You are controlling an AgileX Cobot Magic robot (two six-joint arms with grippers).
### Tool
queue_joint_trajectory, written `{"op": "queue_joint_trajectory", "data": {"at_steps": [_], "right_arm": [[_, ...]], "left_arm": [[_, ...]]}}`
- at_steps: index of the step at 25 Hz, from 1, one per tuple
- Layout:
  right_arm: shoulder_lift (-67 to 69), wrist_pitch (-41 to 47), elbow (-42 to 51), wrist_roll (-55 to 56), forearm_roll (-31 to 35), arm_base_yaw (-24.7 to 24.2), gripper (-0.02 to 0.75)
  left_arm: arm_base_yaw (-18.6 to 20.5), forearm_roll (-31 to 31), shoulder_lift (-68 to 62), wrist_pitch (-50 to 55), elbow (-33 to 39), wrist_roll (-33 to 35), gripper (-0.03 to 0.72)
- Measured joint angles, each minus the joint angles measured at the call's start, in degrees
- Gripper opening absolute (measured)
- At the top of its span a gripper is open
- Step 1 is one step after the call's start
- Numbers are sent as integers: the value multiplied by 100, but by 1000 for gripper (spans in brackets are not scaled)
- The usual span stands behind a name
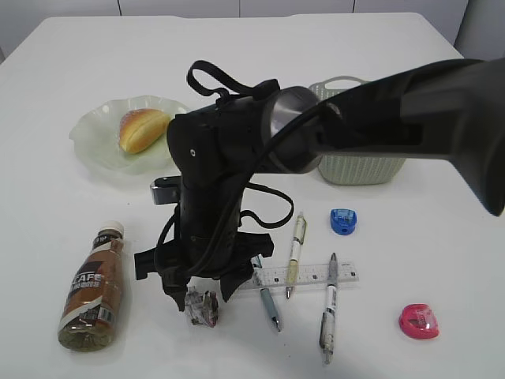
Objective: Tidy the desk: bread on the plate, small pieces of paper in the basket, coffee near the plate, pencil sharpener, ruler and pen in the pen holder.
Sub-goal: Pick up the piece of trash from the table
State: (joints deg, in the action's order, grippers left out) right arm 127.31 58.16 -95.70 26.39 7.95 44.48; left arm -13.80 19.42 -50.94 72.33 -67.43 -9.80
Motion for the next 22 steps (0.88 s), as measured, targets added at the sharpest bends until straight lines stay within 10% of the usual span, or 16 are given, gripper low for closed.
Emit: {"op": "queue_joint_trajectory", "data": {"at_steps": [22], "right_arm": [[0,100,0,0,0,0,474]], "left_arm": [[0,0,0,0,0,0,498]]}}
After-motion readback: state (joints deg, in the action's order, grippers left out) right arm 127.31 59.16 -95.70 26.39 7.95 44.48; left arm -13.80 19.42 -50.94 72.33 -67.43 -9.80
